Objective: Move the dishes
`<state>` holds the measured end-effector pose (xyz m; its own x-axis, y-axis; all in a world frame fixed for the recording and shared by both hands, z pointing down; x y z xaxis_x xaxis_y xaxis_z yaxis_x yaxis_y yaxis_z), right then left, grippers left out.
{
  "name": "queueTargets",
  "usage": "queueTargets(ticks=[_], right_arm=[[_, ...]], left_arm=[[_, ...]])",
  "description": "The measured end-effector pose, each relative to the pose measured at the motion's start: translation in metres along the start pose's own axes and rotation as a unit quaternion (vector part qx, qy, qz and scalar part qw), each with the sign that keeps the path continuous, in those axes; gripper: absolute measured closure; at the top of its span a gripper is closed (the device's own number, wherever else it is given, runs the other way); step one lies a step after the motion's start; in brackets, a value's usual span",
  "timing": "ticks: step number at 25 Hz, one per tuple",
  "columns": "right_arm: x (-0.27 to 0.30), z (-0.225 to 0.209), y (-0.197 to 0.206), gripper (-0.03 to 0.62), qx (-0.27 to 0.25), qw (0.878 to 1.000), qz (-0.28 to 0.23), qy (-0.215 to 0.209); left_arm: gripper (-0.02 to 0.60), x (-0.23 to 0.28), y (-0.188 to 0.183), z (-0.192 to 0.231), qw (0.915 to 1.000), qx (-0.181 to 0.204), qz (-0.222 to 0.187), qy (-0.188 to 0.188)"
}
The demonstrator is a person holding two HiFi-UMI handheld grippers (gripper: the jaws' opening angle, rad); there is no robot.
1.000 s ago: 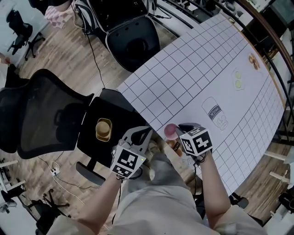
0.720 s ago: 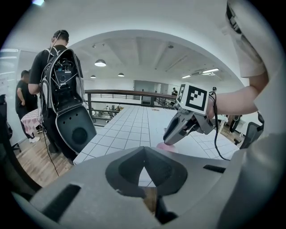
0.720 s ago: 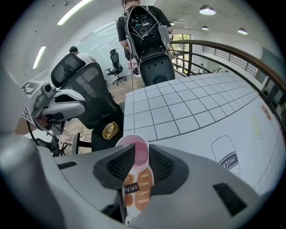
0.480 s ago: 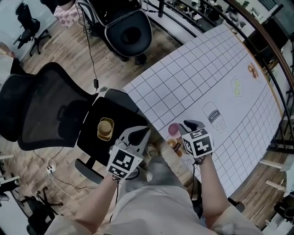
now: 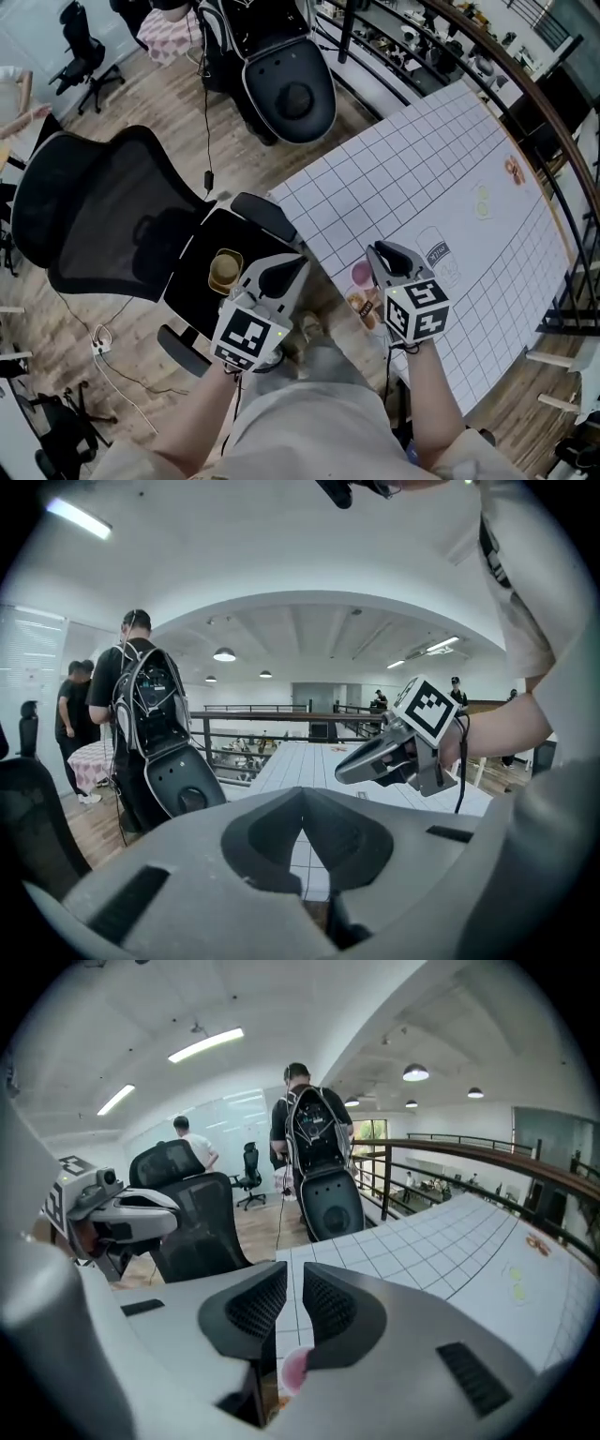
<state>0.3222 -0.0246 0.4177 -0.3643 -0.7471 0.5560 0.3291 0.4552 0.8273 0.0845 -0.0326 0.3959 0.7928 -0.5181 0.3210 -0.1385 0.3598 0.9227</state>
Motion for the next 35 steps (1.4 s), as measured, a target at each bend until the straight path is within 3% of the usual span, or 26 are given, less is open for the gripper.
queueTargets(ticks=[4,8,11,15,17,20,22,27,35], right_arm=[[-0.023,0.022,-0.038,0.556,-0.042,0.998,-0.047,0.001],[-0.035,0.046,-0.087,0.556,-0.079,0.990,-0.113,-0.029],[-0.054,0.069,-0.121,0.557,-0.112,0.980,-0.157,-0.051],[-0.078,0.094,-0.158,0.559,-0.127,0.963,-0.222,-0.080],[-0.083,0.107,-0.171,0.559,-0.137,0.956,-0.245,-0.088],[-0.083,0.123,-0.182,0.559,-0.165,0.946,-0.263,-0.096],[-0.079,0.130,-0.187,0.559,-0.174,0.940,-0.272,-0.108],[-0.082,0.155,-0.203,0.559,-0.163,0.928,-0.302,-0.146],[-0.071,0.204,-0.218,0.560,-0.179,0.905,-0.312,-0.227]], left_arm=[[0.568,-0.034,-0.024,-0.007,0.9993,0.001,-0.034,-0.018],[0.568,-0.071,-0.055,-0.011,0.9957,0.010,-0.075,-0.054],[0.568,-0.096,-0.068,-0.014,0.9938,-0.003,-0.080,-0.077],[0.568,-0.129,-0.074,-0.010,0.9897,0.021,-0.104,-0.096],[0.568,-0.149,-0.077,-0.008,0.9866,0.011,-0.118,-0.112],[0.568,-0.176,-0.083,-0.011,0.9814,-0.038,-0.144,-0.121],[0.568,-0.190,-0.086,-0.014,0.9784,-0.049,-0.160,-0.121],[0.568,-0.219,-0.093,-0.021,0.9725,-0.038,-0.171,-0.154],[0.568,-0.261,-0.088,-0.021,0.9551,-0.029,-0.194,-0.222]])
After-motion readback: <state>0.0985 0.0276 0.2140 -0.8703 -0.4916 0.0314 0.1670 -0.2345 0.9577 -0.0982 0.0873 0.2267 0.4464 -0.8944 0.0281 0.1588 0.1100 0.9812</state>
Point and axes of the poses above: the fingertips, and each gripper's own axes: x forward along the fingers, z to its left, y out of its underside, the point moved 10 cm from there along -x, backward along the fingers, and after that the axes turned 15 degrees about -x, right-handed, at the moved point
